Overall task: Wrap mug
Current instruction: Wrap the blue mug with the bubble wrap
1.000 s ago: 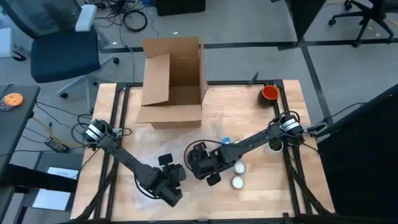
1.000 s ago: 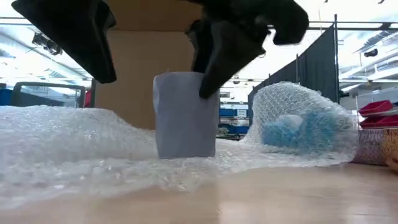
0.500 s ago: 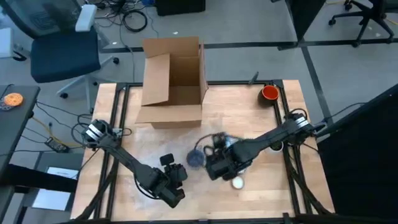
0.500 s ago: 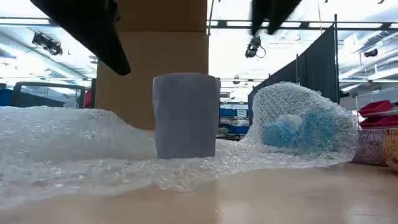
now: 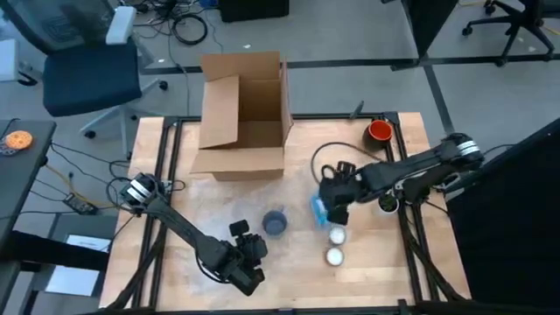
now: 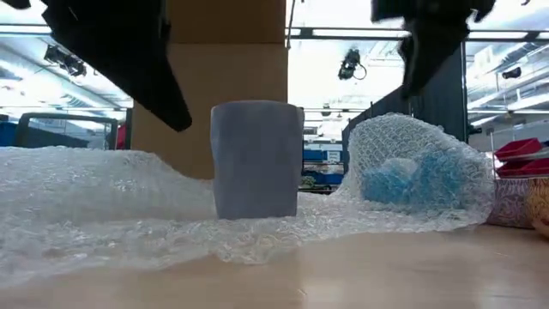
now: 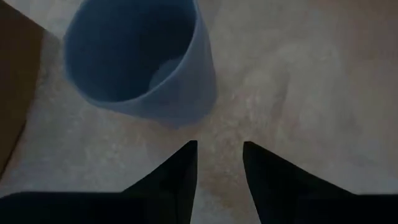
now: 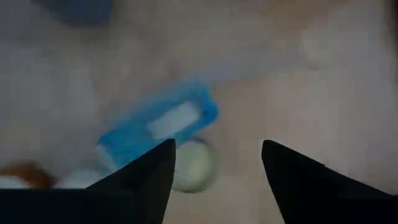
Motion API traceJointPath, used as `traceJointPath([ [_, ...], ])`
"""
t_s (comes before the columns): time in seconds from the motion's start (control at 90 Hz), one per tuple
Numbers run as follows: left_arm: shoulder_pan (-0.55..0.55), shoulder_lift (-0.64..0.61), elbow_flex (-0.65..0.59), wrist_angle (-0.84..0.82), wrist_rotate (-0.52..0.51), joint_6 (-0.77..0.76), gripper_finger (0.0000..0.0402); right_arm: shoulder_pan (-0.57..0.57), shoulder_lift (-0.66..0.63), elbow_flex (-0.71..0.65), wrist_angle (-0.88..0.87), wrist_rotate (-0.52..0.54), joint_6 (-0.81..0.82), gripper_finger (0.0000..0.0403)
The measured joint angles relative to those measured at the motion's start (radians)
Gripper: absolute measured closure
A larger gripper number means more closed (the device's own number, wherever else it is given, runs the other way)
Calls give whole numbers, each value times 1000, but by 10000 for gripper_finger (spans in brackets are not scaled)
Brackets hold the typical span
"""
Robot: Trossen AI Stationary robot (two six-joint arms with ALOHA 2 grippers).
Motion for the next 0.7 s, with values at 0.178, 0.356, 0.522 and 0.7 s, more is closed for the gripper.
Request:
traceJointPath([
  [0.178, 11, 12, 0, -1, -17, 25, 286, -60, -103, -229, 273, -169, 48, 188],
  [0.356, 35, 17, 0, 3, -27, 25, 286, -73, -97, -354, 600, -350, 52, 196],
  [0.522, 48, 17, 0, 21, -27, 25, 286, -60, -42, -365, 772, -392, 98, 213],
  [0.7, 50, 17, 0, 18, -27, 27, 286, -51, 10, -363, 846, -392, 93, 255],
])
